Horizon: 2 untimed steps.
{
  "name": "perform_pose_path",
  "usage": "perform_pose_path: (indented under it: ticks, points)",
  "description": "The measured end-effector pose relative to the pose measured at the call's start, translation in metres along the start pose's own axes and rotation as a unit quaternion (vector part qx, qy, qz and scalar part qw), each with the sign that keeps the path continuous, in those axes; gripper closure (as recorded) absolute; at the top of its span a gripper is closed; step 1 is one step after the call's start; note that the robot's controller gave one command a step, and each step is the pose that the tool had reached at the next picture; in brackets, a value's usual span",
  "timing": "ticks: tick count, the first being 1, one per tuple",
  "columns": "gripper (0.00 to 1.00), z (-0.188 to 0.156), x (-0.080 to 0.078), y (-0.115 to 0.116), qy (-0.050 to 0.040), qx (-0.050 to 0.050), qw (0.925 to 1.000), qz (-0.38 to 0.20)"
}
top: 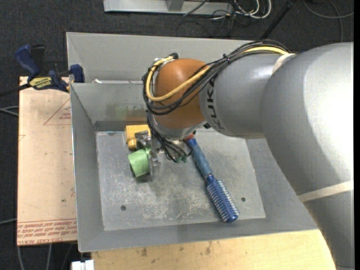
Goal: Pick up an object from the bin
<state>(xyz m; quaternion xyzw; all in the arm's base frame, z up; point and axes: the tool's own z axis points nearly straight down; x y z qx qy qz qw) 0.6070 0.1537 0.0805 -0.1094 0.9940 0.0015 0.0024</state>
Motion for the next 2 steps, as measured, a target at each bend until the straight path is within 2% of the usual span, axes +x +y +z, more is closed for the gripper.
perform_pose_path:
  ticks: [1, 2]
  points:
    - [1.0, -0.116, 0.014, -0.002, -0.0029, 0.0, 0.9998, 0.019]
    - [1.0, -0.207, -0.021, 0.007, -0.0014, 0.001, 0.9857, -0.169]
